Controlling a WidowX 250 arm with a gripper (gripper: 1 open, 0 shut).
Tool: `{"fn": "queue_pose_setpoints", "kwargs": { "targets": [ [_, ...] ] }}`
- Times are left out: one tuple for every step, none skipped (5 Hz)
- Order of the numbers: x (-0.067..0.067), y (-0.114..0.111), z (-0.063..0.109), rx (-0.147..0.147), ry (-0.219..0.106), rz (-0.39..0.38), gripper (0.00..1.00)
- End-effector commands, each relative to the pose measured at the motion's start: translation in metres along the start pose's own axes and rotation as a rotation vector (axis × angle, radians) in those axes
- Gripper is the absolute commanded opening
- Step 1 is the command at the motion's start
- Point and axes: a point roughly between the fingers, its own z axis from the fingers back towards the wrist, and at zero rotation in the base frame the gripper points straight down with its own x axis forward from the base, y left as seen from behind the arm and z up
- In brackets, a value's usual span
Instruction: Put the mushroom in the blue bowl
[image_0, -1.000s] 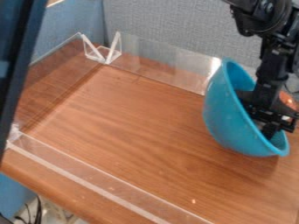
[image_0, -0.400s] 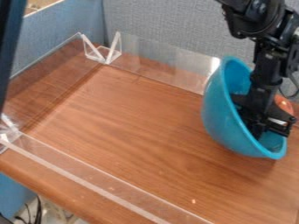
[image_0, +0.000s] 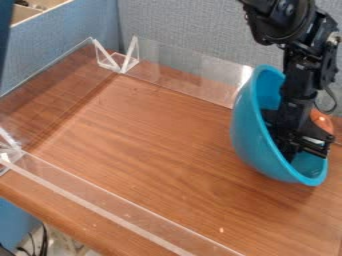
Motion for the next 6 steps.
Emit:
{"fn": "queue_pose_setpoints", "kwargs": {
  "targets": [
    [0.0084, 0.0149, 0.0142, -0.008, -0.048, 0.022, 0.0],
    [0.0056, 0.0163, 0.012, -0.006, -0.04, 0.048, 0.0],
    [0.0032, 0.0167, 0.0095, -0.004, -0.034, 0.071, 0.0],
    [0.0039, 0.0196, 0.0121, -0.002, -0.025, 0.045, 1.0],
    [0.0049, 0.0222, 0.0148, 0.0, -0.017, 0.018, 0.0],
    [0.0074, 0.0225, 0.017, 0.002, -0.011, -0.014, 0.0]
  ]
}}
